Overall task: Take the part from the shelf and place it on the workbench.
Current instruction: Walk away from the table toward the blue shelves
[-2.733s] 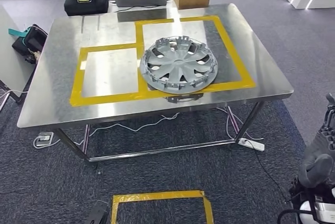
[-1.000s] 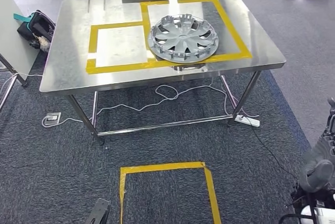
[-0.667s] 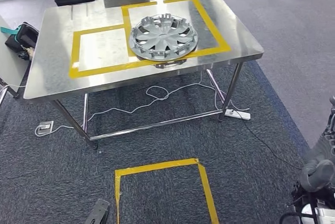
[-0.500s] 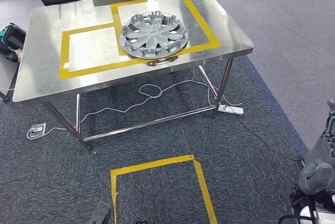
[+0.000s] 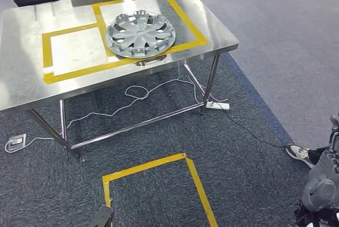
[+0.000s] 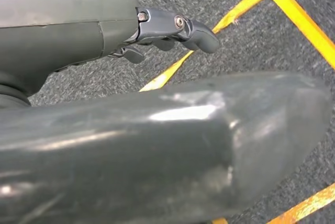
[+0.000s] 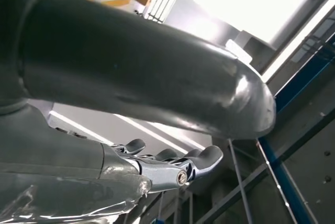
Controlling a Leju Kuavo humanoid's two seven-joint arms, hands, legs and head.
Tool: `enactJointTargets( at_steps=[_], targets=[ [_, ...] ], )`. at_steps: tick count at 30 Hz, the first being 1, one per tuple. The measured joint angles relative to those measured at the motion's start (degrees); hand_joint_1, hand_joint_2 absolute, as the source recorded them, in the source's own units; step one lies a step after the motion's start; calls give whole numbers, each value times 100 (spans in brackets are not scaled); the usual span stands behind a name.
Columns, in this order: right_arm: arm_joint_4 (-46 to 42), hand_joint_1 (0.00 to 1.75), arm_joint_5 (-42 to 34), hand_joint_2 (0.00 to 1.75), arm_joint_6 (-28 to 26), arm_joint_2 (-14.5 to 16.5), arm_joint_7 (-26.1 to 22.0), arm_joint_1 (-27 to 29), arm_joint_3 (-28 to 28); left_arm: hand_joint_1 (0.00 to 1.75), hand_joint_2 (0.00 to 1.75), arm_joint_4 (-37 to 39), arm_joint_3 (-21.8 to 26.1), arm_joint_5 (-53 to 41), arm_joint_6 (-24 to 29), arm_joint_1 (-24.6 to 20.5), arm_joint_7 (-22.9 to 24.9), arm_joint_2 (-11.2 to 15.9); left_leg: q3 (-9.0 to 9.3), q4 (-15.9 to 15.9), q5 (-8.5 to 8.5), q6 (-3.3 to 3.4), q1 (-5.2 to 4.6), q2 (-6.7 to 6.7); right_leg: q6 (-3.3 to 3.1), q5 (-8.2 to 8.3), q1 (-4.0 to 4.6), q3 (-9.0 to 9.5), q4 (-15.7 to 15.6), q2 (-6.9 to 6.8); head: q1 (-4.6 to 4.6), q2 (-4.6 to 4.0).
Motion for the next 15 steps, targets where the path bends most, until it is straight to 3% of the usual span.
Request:
enactJointTargets(
  at_steps=[3,4,5,7,9,11,13,14,15],
  targets=[
    [-30,0,26,0,8,3,-3,-3,-17,0,0,-1,-12,-9,-1,-17,15,-23,15,20,-1,-50,-25,139,-30,480,7,689,-1199,-268,-2,0],
    [-45,0,34,0,8,4,-2,-3,-21,0,0,-1,-13,-11,5,-20,25,-27,19,29,0,-80,-38,175,-61,549,13,801,-1419,-332,-9,0],
    [-56,0,42,0,8,7,-1,-2,-23,0,0,-1,-14,-14,12,-21,34,-28,22,33,4,-115,-47,213,-99,571,23,822,-1497,-347,-16,0],
    [-71,0,50,0,7,12,1,6,-28,0,0,-1,-14,-15,25,-25,48,-30,22,31,11,-189,-35,277,-187,614,26,786,-1483,-229,-25,0],
    [-91,0,55,0,5,15,3,-4,-31,0,0,-1,-14,-19,32,-30,55,-33,-47,195,-137,-264,-18,127,-274,673,7,780,-1496,-131,-31,0],
    [-104,0,58,0,6,19,6,-16,-33,0,0,-1,-14,-22,38,-22,76,-33,-308,807,-515,-301,-10,-118,-335,722,-4,752,-1503,-32,-38,0],
    [-102,0,64,0,14,25,10,-15,-33,0,0,0,-14,-22,39,-4,102,-33,-632,1524,-816,-298,-9,-194,-354,752,6,706,-1500,92,-36,0],
    [-101,0,70,0,19,27,13,-14,-33,0,0,0,-14,-22,40,2,110,-32,-696,1661,-817,-290,-10,-199,-351,763,11,690,-1499,161,-36,0],
    [-101,0,75,0,22,28,16,-14,-33,0,0,0,-14,-22,41,4,115,-30,-650,1574,-708,-278,-9,-206,-343,774,12,681,-1498,230,-35,0]
  ],
)
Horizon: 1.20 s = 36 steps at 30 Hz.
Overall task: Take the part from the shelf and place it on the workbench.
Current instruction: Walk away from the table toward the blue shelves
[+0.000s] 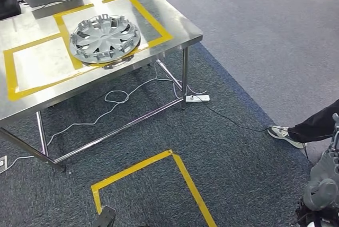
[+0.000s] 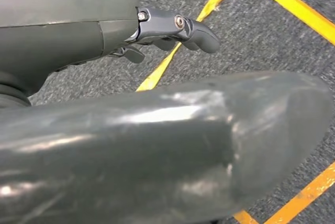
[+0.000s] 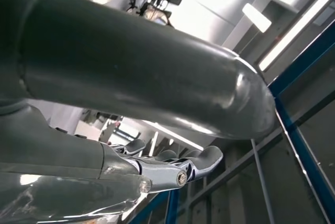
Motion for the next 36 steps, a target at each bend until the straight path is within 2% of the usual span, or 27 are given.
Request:
enactJointTargets(
  at_steps=[1,2,4,5,7,9,10,11,12,13,14,15,16,18,19,20,22,23,24,26,28,29,30,31,33,34,36],
  targets=[
    [0,0,5,0,2,0,3,-1,-1,0,0,0,0,0,1,-1,3,2,153,-299,190,15,2,-28,12,10,-2,-3,1,67,-1,0],
    [0,0,9,0,3,0,5,-2,-1,0,0,-1,0,0,1,-3,3,4,367,-711,384,34,9,-124,28,18,-7,-4,1,129,-1,0],
    [-1,0,14,0,4,0,7,-9,-1,0,0,-1,0,-2,1,-12,3,4,701,-1383,594,63,27,-336,80,29,-3,-31,18,237,5,0],
    [-1,0,16,0,6,0,8,-11,-2,0,0,-1,0,-3,1,-16,3,2,766,-1525,607,81,26,-401,115,39,-7,-51,17,283,7,0],
    [-1,0,20,0,12,0,16,-11,-9,0,0,-1,-1,-7,-2,-25,3,-4,771,-1564,617,139,10,-330,199,66,-33,-110,-13,374,9,0],
    [-1,0,22,0,19,1,28,-25,-24,0,0,-1,-1,-8,-9,-35,3,-14,775,-1600,655,226,16,-216,255,-32,-39,-213,128,244,28,0],
    [0,0,24,0,22,1,34,-46,-29,0,0,-1,-1,-8,-12,-37,3,-20,774,-1617,671,259,24,-154,272,-179,-33,-318,367,111,44,0],
    [3,0,25,0,23,2,38,-65,-32,0,0,-1,0,-9,-14,-35,3,-23,768,-1620,678,279,20,-91,286,-377,-28,-476,722,-43,60,0],
    [7,0,27,0,24,2,44,-82,-32,0,0,-1,0,-8,-14,-28,3,-25,760,-1619,680,289,17,-26,304,-584,-28,-660,1134,-134,73,0],
    [13,0,28,0,24,2,47,-87,-32,0,0,-1,0,-8,-13,-21,3,-25,753,-1618,682,289,13,39,321,-729,-31,-812,1482,-180,73,0],
    [17,0,29,0,24,2,49,-86,-33,0,0,-1,0,-7,-12,-17,3,-25,749,-1617,683,287,12,104,334,-774,-36,-878,1663,-203,73,0],
    [20,0,29,0,24,2,54,-84,-33,0,0,-1,0,-7,-10,-17,3,-26,748,-1615,684,281,14,165,345,-708,-43,-826,1609,-221,74,0],
    [22,0,27,0,24,2,60,-84,-33,0,0,-1,0,-8,-7,-18,3,-27,751,-1612,682,268,19,221,353,-554,-52,-654,1324,-255,73,0],
    [22,0,20,0,31,2,74,-91,-33,0,0,-1,0,-9,-3,-22,3,-25,765,-1592,668,213,9,311,360,-225,-64,-172,496,-428,78,0],
    [22,0,15,0,37,2,81,-95,-32,0,0,-1,0,-9,-1,-23,3,-18,770,-1580,661,175,-3,344,335,-130,-65,-8,212,-493,73,0],
    [22,0,10,0,42,2,86,-97,-32,0,0,-1,0,-9,0,-23,3,-12,773,-1572,660,136,-16,376,303,-88,-59,69,69,-526,69,0],
    [22,0,6,0,48,2,93,-95,-32,0,0,-1,0,-9,2,-26,3,-3,780,-1584,675,68,-16,451,206,-61,-43,46,53,-440,58,0],
    [21,0,6,0,49,2,95,-92,-31,0,0,-1,0,-10,2,-29,3,-4,779,-1578,662,33,-2,447,165,-43,-42,26,54,-393,59,0],
    [19,0,6,0,49,2,95,-97,-31,0,0,-1,0,-9,2,-32,2,-4,746,-1501,588,1,11,378,121,-23,-45,8,50,-343,56,0],
    [15,0,6,0,47,2,95,-117,-30,0,0,-1,0,-10,1,-31,1,-5,502,-961,237,-41,25,145,50,17,-54,-32,44,-251,45,0],
    [17,0,8,0,43,5,95,-132,-27,0,0,-1,0,-9,0,-19,0,-5,106,-133,-147,-35,19,19,11,45,-37,-85,45,-144,38,0],
    [20,0,10,0,39,7,95,-132,-26,0,0,-1,0,-9,0,-15,-1,-5,-18,116,-206,-20,14,7,3,58,-24,-107,45,-80,38,0],
    [22,0,11,0,33,9,94,-132,-24,0,0,-1,0,-9,1,-13,-2,-3,-33,144,-148,5,7,1,1,71,-13,-121,46,-16,38,0],
    [23,0,13,0,28,10,93,-133,-22,0,0,-1,0,-9,1,-14,-2,0,77,-73,15,38,-2,-20,6,84,-4,-128,46,52,38,0],
    [23,0,15,0,13,11,88,-143,-20,0,0,-1,0,-9,2,-21,-2,11,496,-885,399,125,-26,-185,34,107,11,-138,50,174,39,0],
    [23,0,15,0,7,11,86,-151,-19,0,0,-1,0,-10,2,-27,-2,15,672,-1239,515,149,-32,-268,52,117,19,-152,58,230,40,0],
    [24,0,15,0,-5,11,81,-162,-14,0,0,-1,0,-14,2,-34,-2,22,806,-1537,561,170,-47,-340,106,141,19,-191,60,317,42,0]
  ],
)
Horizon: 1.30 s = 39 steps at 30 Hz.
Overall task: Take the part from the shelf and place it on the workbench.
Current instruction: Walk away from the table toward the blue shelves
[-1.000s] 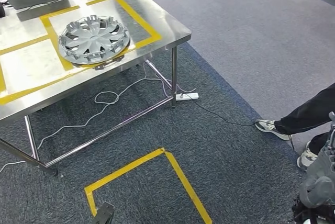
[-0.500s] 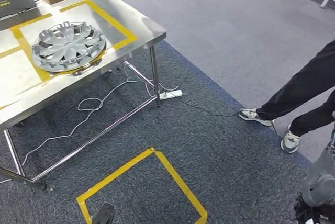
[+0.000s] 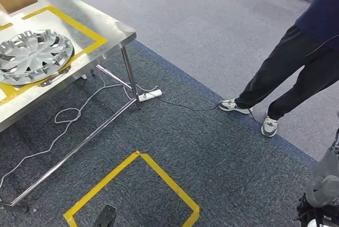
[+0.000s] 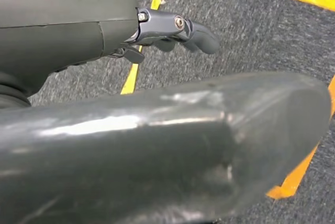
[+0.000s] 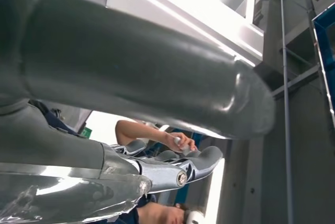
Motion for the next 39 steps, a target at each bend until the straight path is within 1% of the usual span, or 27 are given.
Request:
enactJointTargets(
  at_steps=[2,4,6,7,8,9,10,11,12,14,15,17,19,20,22,23,24,25,26,28,30,32,33,35,37,38,39],
  targets=[
    [-2,0,0,0,-7,0,-2,3,5,0,0,0,1,-2,0,-5,0,-1,5,-40,32,32,1,94,62,22,-18,-49,-15,37,1,0],
    [-4,0,-1,0,-11,0,-3,-10,8,0,0,0,2,-4,2,-10,0,-1,18,-90,79,97,16,197,117,-123,-24,-186,203,-166,21,0],
    [-3,0,-5,0,-13,0,-3,-25,13,0,0,0,2,-19,4,2,0,-2,20,-110,92,135,21,303,174,-500,-35,-504,881,-441,36,0],
    [1,0,-9,0,-13,0,-3,-27,16,0,0,0,2,-29,4,14,0,-1,17,-108,90,141,20,364,208,-683,-43,-691,1283,-498,36,0],
    [6,0,-10,0,-12,0,-2,-22,19,0,0,0,2,-38,3,25,0,-2,16,-106,87,141,19,427,235,-782,-52,-819,1568,-520,34,0],
    [9,0,-11,0,-11,0,0,-20,21,0,0,0,2,-43,3,31,0,-3,16,-103,83,137,19,489,256,-773,-60,-841,1646,-531,35,0],
    [12,0,-12,0,-11,0,2,-20,23,0,0,0,2,-45,2,32,0,-5,20,-100,77,127,21,547,272,-662,-68,-740,1483,-554,34,0],
    [13,0,-13,0,-10,0,3,-22,23,0,0,0,2,-45,2,31,0,-8,30,-93,66,109,24,598,283,-487,-78,-524,1114,-614,34,0],
    [14,0,-13,0,-10,0,4,-26,25,0,0,0,2,-45,2,29,0,-8,43,-80,48,80,13,643,287,-329,-82,-277,681,-742,37,0],
    [15,0,-15,0,-10,1,8,-32,27,0,0,0,2,-47,2,28,0,-4,68,-51,7,6,-16,714,219,-144,-82,64,118,-908,24,0],
    [15,0,-15,0,-10,1,10,-33,28,0,0,0,2,-49,2,25,0,-2,76,-42,-1,-30,-31,750,162,-127,-74,104,45,-929,15,0],
    [15,0,-14,0,-9,2,13,-31,28,0,0,0,2,-52,-2,13,0,-2,84,-45,-5,-96,-16,819,42,-99,-63,76,55,-804,-3,0],
    [14,0,-14,0,-9,2,15,-45,27,0,0,0,2,-54,-10,2,0,-3,11,126,-152,-162,11,680,-40,-64,-71,49,37,-694,-8,0],
    [14,0,-14,0,-8,2,17,-61,27,0,0,0,2,-55,-14,0,0,-3,-105,387,-317,-187,21,554,-71,-47,-80,40,27,-639,-13,0],
    [18,0,-13,0,-7,2,28,-98,28,0,0,0,2,-56,-18,5,0,-3,-493,1204,-716,-201,23,370,-101,-32,-75,12,25,-520,-22,0],
    [21,0,-13,0,-7,2,36,-109,28,0,0,0,2,-55,-19,6,0,-3,-670,1545,-826,-199,22,349,-107,-27,-71,0,26,-454,-25,0],
    [25,0,-13,0,-8,2,48,-116,28,0,0,0,2,-55,-20,6,0,-3,-769,1707,-824,-190,21,342,-108,-21,-66,-7,27,-384,-24,0],
    [29,0,-14,0,-8,2,64,-122,28,0,0,0,2,-54,-21,3,0,-3,-751,1628,-702,-176,21,335,-104,-15,-64,-11,27,-314,-24,0],
    [33,0,-14,0,1,2,88,-130,29,0,0,0,2,-54,-22,-2,0,-3,-622,1330,-491,-158,23,308,-94,-7,-66,-10,27,-244,-24,0],
    [45,0,-12,0,53,2,160,-149,33,0,0,0,2,-54,-24,-16,0,-2,-239,498,-99,-117,34,112,-58,9,-64,-21,38,-119,-24,0],
    [102,0,21,0,184,2,288,-168,66,0,0,0,2,-54,-32,-36,2,-1,-41,45,25,-79,38,-43,-1,31,-64,-53,36,-19,-23,0],
    [242,0,96,0,384,1,449,-178,148,0,0,0,2,-54,-43,-48,4,-5,-31,-12,36,-20,30,14,76,66,-78,-90,-3,75,-21,0],
    [341,0,142,0,473,2,511,-177,205,0,0,0,3,-54,-49,-53,4,-8,-28,-27,55,20,33,64,105,62,-82,-118,9,59,-19,0],
    [594,0,256,0,640,2,629,-204,347,0,0,0,3,-58,-65,-57,5,-16,-25,-58,90,94,48,175,142,-127,-65,-299,328,-160,3,0],
    [975,0,370,0,781,3,772,-258,539,0,0,0,4,-78,-86,-43,17,-20,-32,-59,92,127,31,292,166,-517,-51,-654,1098,-435,19,0],
    [1211,0,403,0,831,8,833,-279,645,0,0,0,4,-92,-96,-33,27,-21,-35,-57,90,131,22,353,177,-663,-52,-819,1463,-493,17,0],
    [1468,0,416,0,856,20,868,-293,752,0,0,0,4,-108,-102,-30,37,-21,-37,-56,89,132,16,410,181,-715,-52,-904,1669,-522,17,0]
  ],
)
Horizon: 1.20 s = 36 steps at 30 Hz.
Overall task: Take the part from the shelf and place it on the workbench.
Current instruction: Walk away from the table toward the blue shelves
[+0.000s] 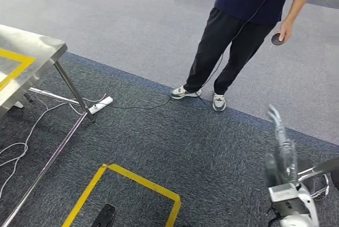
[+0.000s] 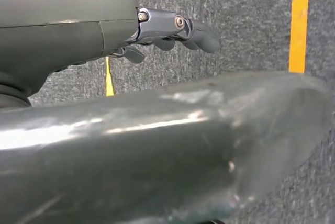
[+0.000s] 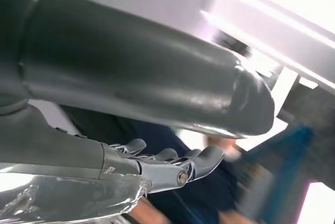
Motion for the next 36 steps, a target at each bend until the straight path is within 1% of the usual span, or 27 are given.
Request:
enactJointTargets(
  at_steps=[1,2,4,5,6,8,10,12,14,15,16,17,18,20,21,22,24,26,28,29,30,31,32,33,34,35,36],
  targets=[
    [254,0,-10,0,10,20,16,-14,97,0,0,0,-1,-20,-7,-2,9,-2,0,1,-2,-3,-3,52,-1,59,0,38,-33,-17,1,0],
    [504,0,-34,0,14,48,30,-33,184,0,0,0,-1,-37,-14,-6,16,-7,6,2,-7,-9,-5,99,-7,208,1,205,-312,-45,0,0],
    [1008,0,-85,0,10,114,52,-104,325,0,0,0,-2,-74,-34,-20,38,-20,22,11,-28,-45,-20,182,-37,515,14,697,-1158,-198,-2,0],
    [1277,0,-100,0,2,152,75,-156,384,0,0,0,-2,-89,-42,-26,49,-25,29,18,-39,-72,-31,215,-70,600,26,874,-1462,-255,-5,0],
    [1547,0,-109,0,-11,189,94,-214,430,0,0,0,-3,-106,-51,-30,59,-30,32,22,-43,-103,-41,245,-106,629,42,959,-1613,-281,-9,0],
    [2155,0,-109,0,-66,260,134,-326,503,0,0,0,-7,-145,-59,-41,80,-40,33,20,-40,-168,-34,309,-193,644,68,949,-1637,-194,-13,0],
    [2784,0,-114,0,-149,326,132,-432,547,0,0,0,-13,-169,-62,-61,96,-52,-4,109,-121,-240,-9,239,-264,672,58,931,-1656,-104,-14,0],
    [3383,0,-149,0,-217,400,94,-566,564,0,0,0,-24,-175,-65,-70,102,-58,-225,607,-428,-294,4,40,-315,698,32,924,-1674,-17,-19,0],
    [3961,0,-202,0,-265,471,47,-685,564,0,0,0,-34,-178,-68,-60,112,-61,-618,1420,-790,-315,6,-60,-337,707,28,910,-1674,86,-21,0],
    [4224,0,-218,0,-284,499,30,-721,563,0,0,0,-38,-179,-69,-55,120,-60,-761,1685,-851,-319,6,-69,-338,709,28,907,-1674,144,-21,0],
    [4452,0,-220,0,-297,521,22,-742,562,0,0,0,-40,-183,-69,-52,128,-59,-805,1733,-792,-318,8,-72,-335,712,26,906,-1673,202,-21,0],
    [4651,0,-190,0,-305,540,26,-765,563,0,0,0,-42,-189,-69,-52,138,-57,-732,1544,-627,-315,13,-83,-329,715,21,906,-1673,262,-20,0],
    [4829,0,-132,0,-312,561,44,-795,569,0,0,0,-44,-201,-69,-53,147,-55,-563,1172,-401,-311,25,-128,-317,721,14,907,-1671,326,-21,0],
    [5132,0,41,0,-338,611,121,-877,602,0,0,0,-51,-232,-78,-57,163,-55,-201,387,-74,-312,68,-367,-270,734,17,885,-1657,451,-22,0],
    [5270,0,120,0,-352,637,174,-920,630,0,0,0,-59,-250,-86,-61,170,-56,-97,156,-12,-305,81,-462,-236,743,18,865,-1655,507,-25,0],
    [5399,0,180,0,-358,665,228,-957,661,0,0,0,-72,-265,-95,-66,181,-59,-60,62,-8,-285,82,-513,-198,755,16,846,-1662,559,-25,0],
    [5690,0,289,0,-372,715,347,-1022,727,0,0,-1,-99,-289,-111,-87,197,-67,-56,36,12,-206,69,-418,-122,780,-9,805,-1686,625,-25,0],
    [6038,0,451,0,-473,773,480,-1124,811,0,0,-2,-121,-305,-120,-124,205,-81,-46,5,46,-113,66,-304,-79,657,-8,665,-1468,430,-3,0],
    [6431,0,637,0,-649,839,631,-1277,921,0,0,-2,-137,-324,-128,-149,219,-93,-42,-7,47,-54,45,-171,-59,300,6,317,-758,117,15,0],
    [6632,0,703,0,-723,864,714,-1349,971,0,0,-2,-142,-337,-134,-153,230,-96,-42,-6,42,-43,30,-101,-50,120,6,118,-340,38,16,0],
    [6832,0,743,0,-777,884,796,-1399,1008,0,0,-2,-146,-349,-143,-156,242,-97,-40,-5,37,-37,19,-37,-44,14,6,-25,-28,4,14,0],
    [7029,0,762,0,-815,896,873,-1431,1032,0,0,-2,-152,-360,-150,-160,251,-100,-38,-3,32,-35,13,19,-44,18,6,-58,69,-7,15,0],
    [7207,0,772,0,-843,902,946,-1450,1043,0,0,-2,-161,-364,-155,-165,261,-103,-31,-2,26,-39,10,67,-47,126,7,39,-84,-20,16,0],
    [7377,0,798,0,-891,904,1032,-1466,1049,0,0,-2,-175,-369,-157,-169,271,-108,-19,0,16,-49,9,112,-53,306,7,255,-459,-65,17,0],
    [7526,0,845,0,-964,904,1125,-1490,1056,0,0,-2,-192,-378,-158,-171,282,-113,-5,4,3,-68,1,153,-64,458,17,505,-910,-175,19,0],
    [7655,0,919,0,-1059,905,1237,-1520,1074,0,0,-2,-210,-399,-155,-171,296,-115,7,13,-16,-93,-15,190,-87,569,23,722,-1280,-268,14,0],
    [7772,0,1002,0,-1154,905,1358,-1550,1099,0,0,-2,-233,-444,-151,-171,307,-114,18,21,-31,-119,-33,225,-115,623,31,862,-1519,-330,7,0]
  ],
)
